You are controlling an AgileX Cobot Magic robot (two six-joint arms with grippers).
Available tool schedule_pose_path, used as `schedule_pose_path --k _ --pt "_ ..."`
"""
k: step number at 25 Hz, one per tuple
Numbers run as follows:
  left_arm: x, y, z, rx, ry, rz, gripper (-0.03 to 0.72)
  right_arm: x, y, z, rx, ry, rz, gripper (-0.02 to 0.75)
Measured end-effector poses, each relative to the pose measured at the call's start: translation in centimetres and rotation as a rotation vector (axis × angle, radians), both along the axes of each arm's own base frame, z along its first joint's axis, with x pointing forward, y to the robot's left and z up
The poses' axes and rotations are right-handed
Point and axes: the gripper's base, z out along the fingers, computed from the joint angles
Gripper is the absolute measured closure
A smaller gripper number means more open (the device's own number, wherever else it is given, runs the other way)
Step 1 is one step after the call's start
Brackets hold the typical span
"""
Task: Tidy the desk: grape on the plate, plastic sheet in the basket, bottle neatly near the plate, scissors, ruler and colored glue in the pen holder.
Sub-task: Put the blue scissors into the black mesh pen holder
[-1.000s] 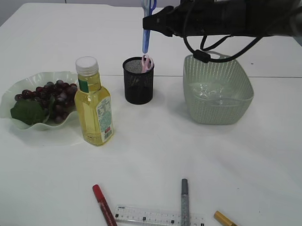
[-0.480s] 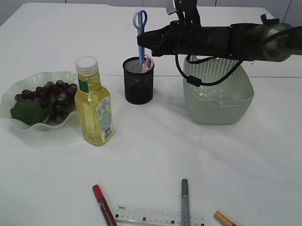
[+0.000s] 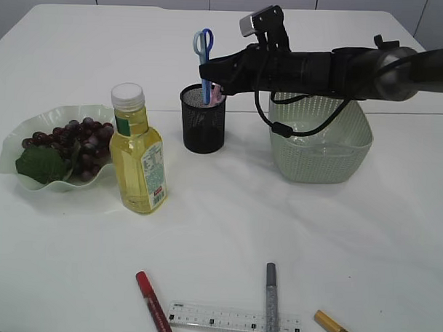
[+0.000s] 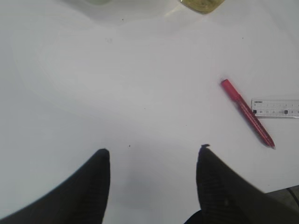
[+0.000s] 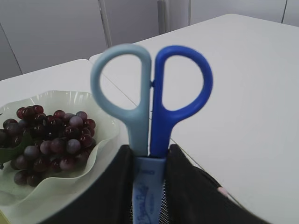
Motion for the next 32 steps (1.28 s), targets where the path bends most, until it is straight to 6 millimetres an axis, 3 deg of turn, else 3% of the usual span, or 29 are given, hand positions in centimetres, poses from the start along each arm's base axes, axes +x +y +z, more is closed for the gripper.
schedule_pose_path --k 7,14,17,20,28,32 --pt "0.0 0.0 0.0 0.002 0.0 0.0 0.255 0.0 0.0 0.0 0.003 -0.002 0.003 0.442" --pt "0.0 0.0 0.0 0.002 0.002 -0.001 0.255 0.0 -0.1 0.6 0.035 0.045 -0.02 0.424" --pt "0.0 0.0 0.0 0.003 0.006 -0.001 0.255 -0.3 -0.4 2.9 0.051 0.119 -0.063 0.423" --pt "0.0 0.0 0.0 0.003 0.006 -0.001 0.255 -1.7 -0.7 5.8 -0.044 0.178 -0.046 0.423" --pt "0.0 0.2 -0.1 0.024 0.003 -0.003 0.255 -7.3 -2.9 13.6 -0.322 0.384 -0.072 0.423" --pt "0.0 0.3 -0.1 0.044 0.002 -0.006 0.255 -10.2 -3.4 14.5 -0.46 0.522 0.035 0.423"
